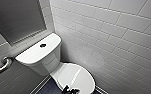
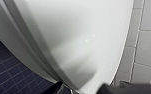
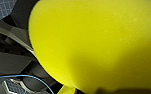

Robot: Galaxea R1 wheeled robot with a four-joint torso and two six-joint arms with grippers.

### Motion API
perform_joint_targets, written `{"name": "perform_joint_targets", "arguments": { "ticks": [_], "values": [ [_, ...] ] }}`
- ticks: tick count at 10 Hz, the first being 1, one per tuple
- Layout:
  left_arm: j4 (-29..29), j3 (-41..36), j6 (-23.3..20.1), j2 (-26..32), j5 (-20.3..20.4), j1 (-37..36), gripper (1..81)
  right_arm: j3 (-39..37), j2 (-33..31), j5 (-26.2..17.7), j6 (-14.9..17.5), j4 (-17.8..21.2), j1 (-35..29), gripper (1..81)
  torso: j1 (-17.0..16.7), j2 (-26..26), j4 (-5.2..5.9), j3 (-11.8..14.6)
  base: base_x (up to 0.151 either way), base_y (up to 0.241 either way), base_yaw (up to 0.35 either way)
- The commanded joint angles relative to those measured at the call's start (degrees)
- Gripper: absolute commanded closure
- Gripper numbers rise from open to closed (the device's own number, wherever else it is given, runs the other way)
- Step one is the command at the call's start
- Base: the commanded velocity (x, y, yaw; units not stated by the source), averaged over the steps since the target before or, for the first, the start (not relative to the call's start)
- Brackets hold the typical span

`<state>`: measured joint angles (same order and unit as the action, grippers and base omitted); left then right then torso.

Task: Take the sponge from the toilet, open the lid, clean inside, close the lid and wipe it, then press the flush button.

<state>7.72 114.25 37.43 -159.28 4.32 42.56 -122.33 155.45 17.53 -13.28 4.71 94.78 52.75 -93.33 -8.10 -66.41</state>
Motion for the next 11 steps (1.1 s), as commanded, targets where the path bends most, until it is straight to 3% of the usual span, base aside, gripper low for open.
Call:
{"name": "perform_joint_targets", "arguments": {
  "ticks": [1,8,11],
  "values": [
    [-1.12,-0.43,-0.86,-0.78,2.28,-7.35,1.0,1.67,-1.35,-4.43,-0.08,-0.66,1.69,81.1,0.00,0.00,0.00,0.00,0.000,0.000,0.000],
    [-1.30,-0.86,-0.77,0.36,7.11,-7.52,1.0,6.24,-3.90,-4.09,-0.17,-0.40,2.04,81.1,0.00,0.00,0.00,0.00,0.000,0.000,0.000],
    [-4.55,-4.64,-0.77,1.59,9.31,-7.53,1.0,8.00,-4.87,-3.99,-0.35,-0.48,2.03,81.1,0.00,0.00,0.00,0.00,0.000,0.000,0.000]
  ]
}}
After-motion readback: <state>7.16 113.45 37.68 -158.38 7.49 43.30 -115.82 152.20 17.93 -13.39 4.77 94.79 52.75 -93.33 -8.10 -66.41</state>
